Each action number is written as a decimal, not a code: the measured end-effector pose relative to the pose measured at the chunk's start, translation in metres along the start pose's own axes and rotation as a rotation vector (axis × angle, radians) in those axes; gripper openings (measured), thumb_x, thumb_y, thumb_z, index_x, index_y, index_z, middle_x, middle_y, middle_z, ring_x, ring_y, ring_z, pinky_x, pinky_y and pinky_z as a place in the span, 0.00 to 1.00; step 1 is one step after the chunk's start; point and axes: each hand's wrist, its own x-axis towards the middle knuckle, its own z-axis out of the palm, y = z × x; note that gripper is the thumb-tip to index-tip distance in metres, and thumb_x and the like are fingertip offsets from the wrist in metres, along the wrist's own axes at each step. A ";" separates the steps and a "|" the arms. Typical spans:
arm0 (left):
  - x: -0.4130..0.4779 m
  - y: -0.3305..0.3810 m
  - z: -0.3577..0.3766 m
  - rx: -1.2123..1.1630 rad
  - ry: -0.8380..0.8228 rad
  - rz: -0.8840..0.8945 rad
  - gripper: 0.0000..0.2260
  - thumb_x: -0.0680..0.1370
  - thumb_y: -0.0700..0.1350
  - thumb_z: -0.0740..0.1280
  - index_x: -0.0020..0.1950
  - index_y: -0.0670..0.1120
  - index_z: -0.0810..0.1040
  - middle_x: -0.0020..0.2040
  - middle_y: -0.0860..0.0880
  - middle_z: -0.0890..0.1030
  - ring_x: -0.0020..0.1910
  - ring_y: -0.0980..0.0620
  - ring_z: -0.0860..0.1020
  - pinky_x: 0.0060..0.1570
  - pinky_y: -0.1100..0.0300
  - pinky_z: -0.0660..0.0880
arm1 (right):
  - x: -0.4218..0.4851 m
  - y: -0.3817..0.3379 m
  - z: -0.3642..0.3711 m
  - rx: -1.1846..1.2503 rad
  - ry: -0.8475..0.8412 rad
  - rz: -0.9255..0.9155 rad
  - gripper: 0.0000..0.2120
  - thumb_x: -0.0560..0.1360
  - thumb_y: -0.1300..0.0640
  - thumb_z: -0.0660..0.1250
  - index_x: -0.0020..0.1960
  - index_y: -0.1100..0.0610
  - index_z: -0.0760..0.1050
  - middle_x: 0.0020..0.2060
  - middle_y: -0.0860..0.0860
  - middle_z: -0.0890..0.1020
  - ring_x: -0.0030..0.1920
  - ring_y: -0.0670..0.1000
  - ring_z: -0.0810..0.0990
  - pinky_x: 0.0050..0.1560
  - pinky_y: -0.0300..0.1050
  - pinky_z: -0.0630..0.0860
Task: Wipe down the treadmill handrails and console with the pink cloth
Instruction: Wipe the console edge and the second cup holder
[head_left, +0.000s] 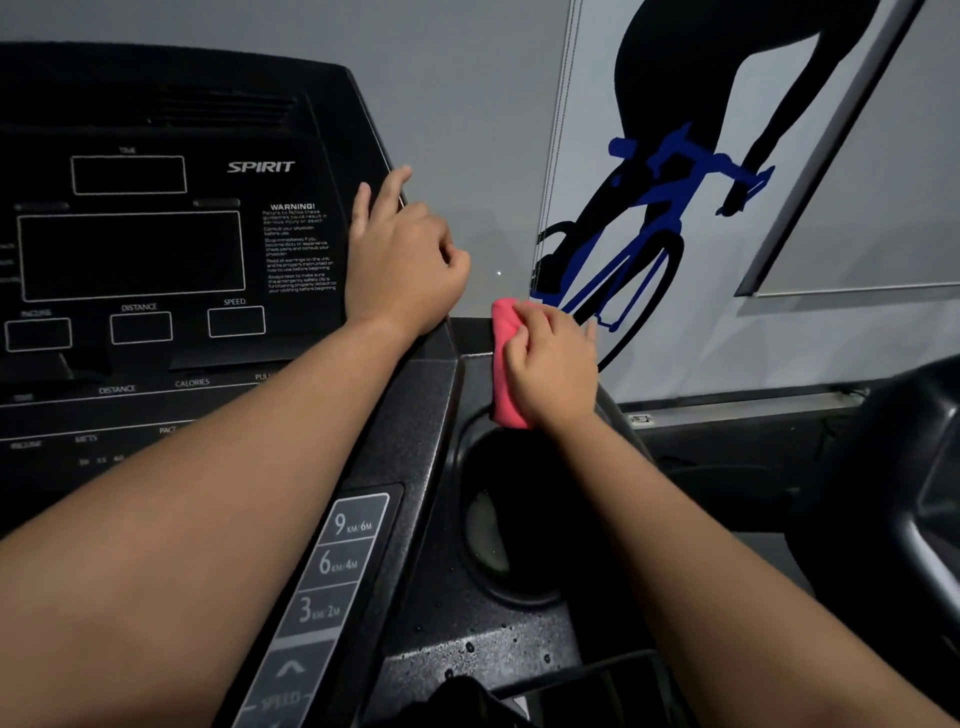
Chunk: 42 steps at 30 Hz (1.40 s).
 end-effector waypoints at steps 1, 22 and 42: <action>0.000 0.000 0.000 -0.003 0.001 -0.001 0.12 0.73 0.45 0.60 0.41 0.42 0.82 0.47 0.47 0.81 0.73 0.48 0.61 0.73 0.50 0.47 | -0.001 -0.013 0.005 -0.044 0.015 0.096 0.26 0.76 0.48 0.45 0.65 0.54 0.74 0.64 0.55 0.75 0.69 0.61 0.67 0.71 0.59 0.52; -0.001 0.000 0.000 -0.040 0.022 -0.008 0.10 0.73 0.44 0.62 0.39 0.43 0.81 0.46 0.48 0.81 0.72 0.49 0.63 0.73 0.52 0.47 | -0.016 -0.027 0.012 -0.075 0.031 -0.078 0.21 0.73 0.48 0.55 0.58 0.55 0.78 0.60 0.53 0.78 0.64 0.61 0.72 0.65 0.63 0.64; -0.002 0.000 -0.001 -0.010 0.007 -0.011 0.10 0.74 0.45 0.61 0.39 0.43 0.80 0.48 0.47 0.81 0.73 0.49 0.62 0.73 0.51 0.48 | -0.019 -0.009 0.013 -0.126 0.000 -0.198 0.21 0.76 0.48 0.53 0.63 0.54 0.76 0.62 0.55 0.77 0.63 0.64 0.72 0.63 0.62 0.67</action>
